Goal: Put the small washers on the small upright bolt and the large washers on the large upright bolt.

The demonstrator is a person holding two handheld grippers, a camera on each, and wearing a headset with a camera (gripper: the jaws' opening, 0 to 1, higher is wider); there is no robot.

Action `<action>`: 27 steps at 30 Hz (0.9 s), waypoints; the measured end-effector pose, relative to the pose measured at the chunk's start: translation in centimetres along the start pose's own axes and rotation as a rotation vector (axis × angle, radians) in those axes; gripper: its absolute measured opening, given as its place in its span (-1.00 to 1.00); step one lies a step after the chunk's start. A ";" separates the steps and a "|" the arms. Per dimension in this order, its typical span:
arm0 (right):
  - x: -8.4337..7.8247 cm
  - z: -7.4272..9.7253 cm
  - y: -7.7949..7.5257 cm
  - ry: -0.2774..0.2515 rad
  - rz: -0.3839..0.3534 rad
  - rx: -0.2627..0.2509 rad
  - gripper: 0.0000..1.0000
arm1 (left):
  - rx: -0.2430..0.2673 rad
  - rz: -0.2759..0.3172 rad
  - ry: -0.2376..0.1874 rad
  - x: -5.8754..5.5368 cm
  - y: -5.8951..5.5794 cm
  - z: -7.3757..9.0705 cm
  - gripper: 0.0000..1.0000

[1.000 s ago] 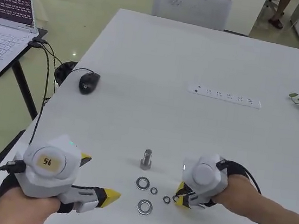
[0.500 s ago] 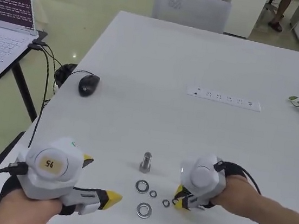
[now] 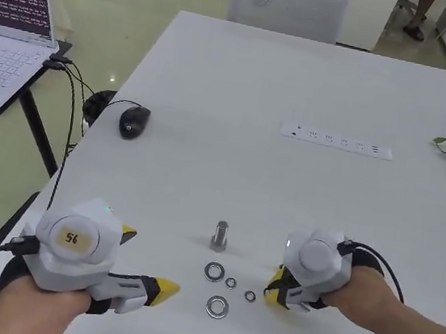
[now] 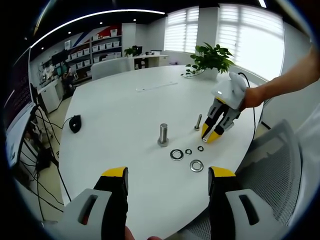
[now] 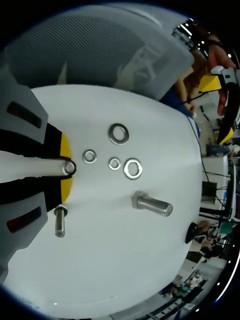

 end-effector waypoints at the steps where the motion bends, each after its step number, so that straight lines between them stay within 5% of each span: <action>1: -0.1 0.2 -0.1 -0.005 -0.006 -0.006 -0.73 | 0.000 0.000 -0.001 0.0 0.0 0.0 0.29; 16: -1.6 4.5 -2.1 -0.044 -0.109 -0.139 -0.73 | -0.010 -0.006 -0.006 0.3 -0.4 -0.2 0.29; 27: 0.7 5.7 -4.7 -0.072 -0.084 -0.194 -0.73 | -0.009 -0.007 -0.013 0.5 -0.5 -0.2 0.29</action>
Point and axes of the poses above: the centre of the closed fingertips' face, and the gripper's own axes: z roughly backward along the fingers, y roughly to its left, x roughly out of its top, the point moved 10 cm from there along z, roughly backward along the fingers, and after that the axes turned 13 degrees about -x, right-handed, at the moved point
